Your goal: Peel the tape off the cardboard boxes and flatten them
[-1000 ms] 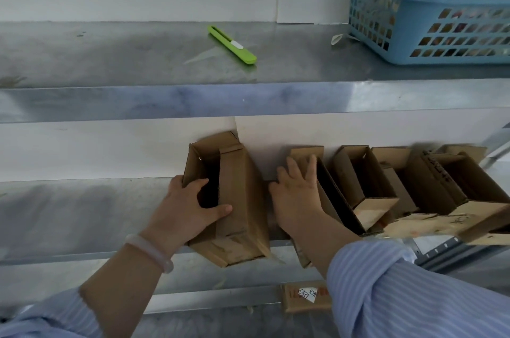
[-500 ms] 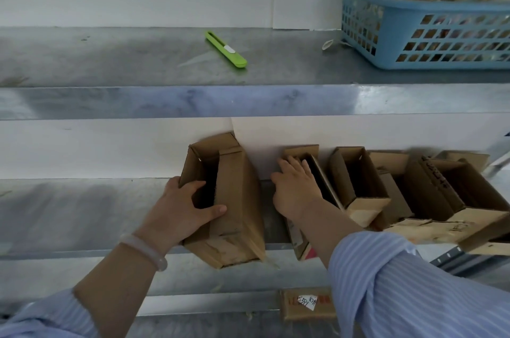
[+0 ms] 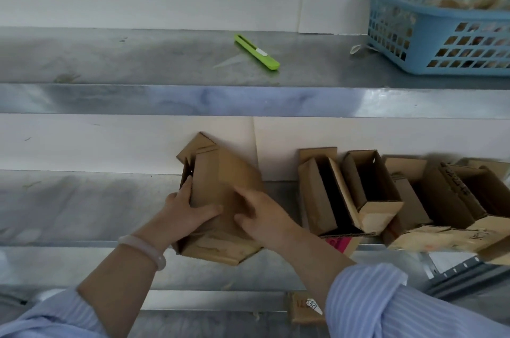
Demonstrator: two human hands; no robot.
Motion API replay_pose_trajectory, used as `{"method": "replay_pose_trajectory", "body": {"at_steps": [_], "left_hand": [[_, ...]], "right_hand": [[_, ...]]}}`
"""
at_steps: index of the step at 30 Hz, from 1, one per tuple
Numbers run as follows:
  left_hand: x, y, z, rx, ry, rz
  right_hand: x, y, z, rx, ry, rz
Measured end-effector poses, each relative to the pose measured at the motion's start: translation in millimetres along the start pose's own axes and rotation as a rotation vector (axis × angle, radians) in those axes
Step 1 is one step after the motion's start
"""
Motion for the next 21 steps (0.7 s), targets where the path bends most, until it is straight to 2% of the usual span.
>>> {"method": "replay_pose_trajectory", "body": {"at_steps": [3,5,7,10,12,13,17,19,21], "left_hand": [[-20,4,4,-0.027,-0.007,0.309],[-43,0,7,-0.029,0.031,0.457],[-59,-7,12,-0.040,0.046,0.610],[-67,-11,12,-0.069,0.018,0.679],[-64,-6,10,-0.043,-0.010,0.635],[-64,3,8,0.030,-0.026,0.614],[-56,59,13,0.519,-0.094,0.375],[-47,71,16,0.555,-0.141,0.307],[-41,74,11,0.511,-0.151,0.234]], "right_hand": [[29,2,1,0.128,-0.223,-0.047],[50,-9,5,0.055,-0.413,-0.195],[53,-24,8,-0.064,-0.492,-0.357],[43,-23,3,0.025,-0.398,-0.365],[30,-12,1,0.106,-0.307,-0.221],[20,-4,0,0.142,-0.252,-0.120],[-15,26,-2,0.272,-0.071,0.242],[-27,33,-5,0.290,-0.011,0.299],[-37,36,-8,0.296,0.042,0.339]]}}
Point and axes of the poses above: each hand's wrist, its own z-axis away from the middle knuckle, its own y-axis out of the back of the hand, x = y × z, the point moved 8 cm from there along -z, towards the middle knuckle, and after that the axes turned 8 degrees about z, right-handed, at the moved point
